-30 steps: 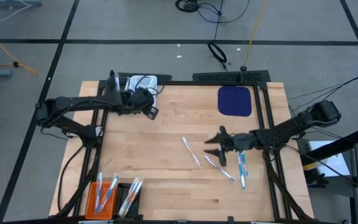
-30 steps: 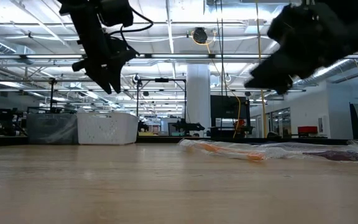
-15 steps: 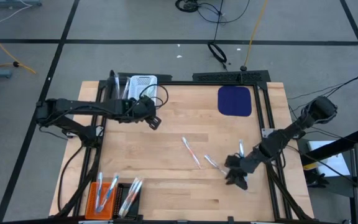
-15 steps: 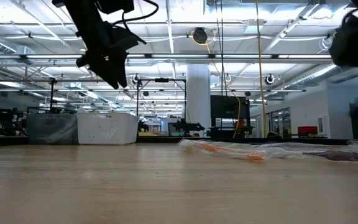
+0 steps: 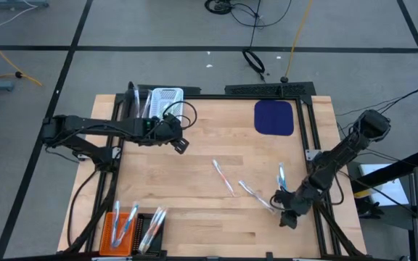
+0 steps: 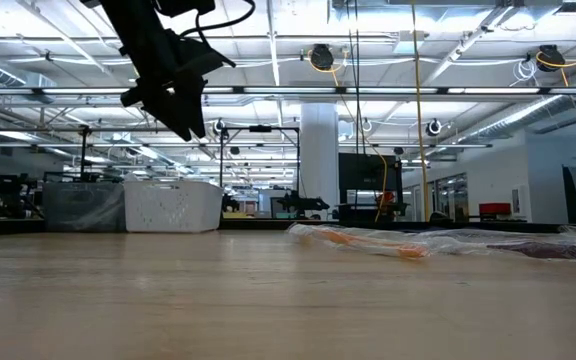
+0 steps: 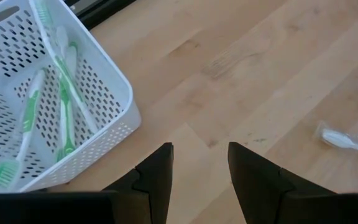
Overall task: Pick & Place Toothbrushes
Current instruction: Put the blue toothbrush into the orange bin
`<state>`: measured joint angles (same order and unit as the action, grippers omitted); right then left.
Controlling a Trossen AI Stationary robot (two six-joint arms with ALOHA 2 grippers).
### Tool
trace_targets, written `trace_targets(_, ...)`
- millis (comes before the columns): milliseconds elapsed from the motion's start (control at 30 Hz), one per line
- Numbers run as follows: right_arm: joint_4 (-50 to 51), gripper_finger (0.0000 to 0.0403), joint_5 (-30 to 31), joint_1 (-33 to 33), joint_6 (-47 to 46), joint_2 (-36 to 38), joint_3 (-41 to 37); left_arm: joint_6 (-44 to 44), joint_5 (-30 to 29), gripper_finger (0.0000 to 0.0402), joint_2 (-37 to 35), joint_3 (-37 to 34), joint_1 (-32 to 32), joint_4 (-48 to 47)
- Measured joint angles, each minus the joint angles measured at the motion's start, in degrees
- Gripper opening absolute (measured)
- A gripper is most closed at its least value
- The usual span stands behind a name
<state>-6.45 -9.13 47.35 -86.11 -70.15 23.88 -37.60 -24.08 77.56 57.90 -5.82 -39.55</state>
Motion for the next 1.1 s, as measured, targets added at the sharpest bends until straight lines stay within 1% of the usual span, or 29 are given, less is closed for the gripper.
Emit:
trace_targets(167,4.5,0.0101,0.0,1.8,-4.8,0.0,0.0,-0.4,0.0,0.0157,0.0,0.0,0.1,0.0)
trace_targets(333,10.2,0.0087,-0.3,1.9,-7.5,0.0,0.0,-0.4,0.0,0.0157,0.0,0.0,0.1,0.0)
trace_targets(600,11.3,0.0082,2.0,1.9,-3.6,0.0,0.0,-0.2,0.0,0.0157,0.0,0.0,0.1,0.0)
trace_targets(733,11.4,0.0082,8.9,1.8,3.1,0.0,0.0,-0.3,0.0,0.0157,0.0,0.0,0.1,0.0)
trace_targets(800,11.4,0.0081,10.6,0.9,4.8,0.0,0.0,-0.3,0.0,0.0157,0.0,0.0,0.1,0.0)
trace_targets(867,11.0,0.0078,9.5,-0.1,5.4,0.2,0.0,-0.2,0.0,0.0157,0.0,0.0,0.1,0.1)
trace_targets(967,10.3,0.0071,4.4,-2.1,5.9,1.6,-0.2,-0.2,-0.1,0.0157,0.0,0.0,0.1,0.5)
trace_targets(1100,10.3,0.0055,4.5,-6.4,11.2,5.0,-0.2,-0.2,-1.6,0.0157,0.0,0.0,0.1,0.6)
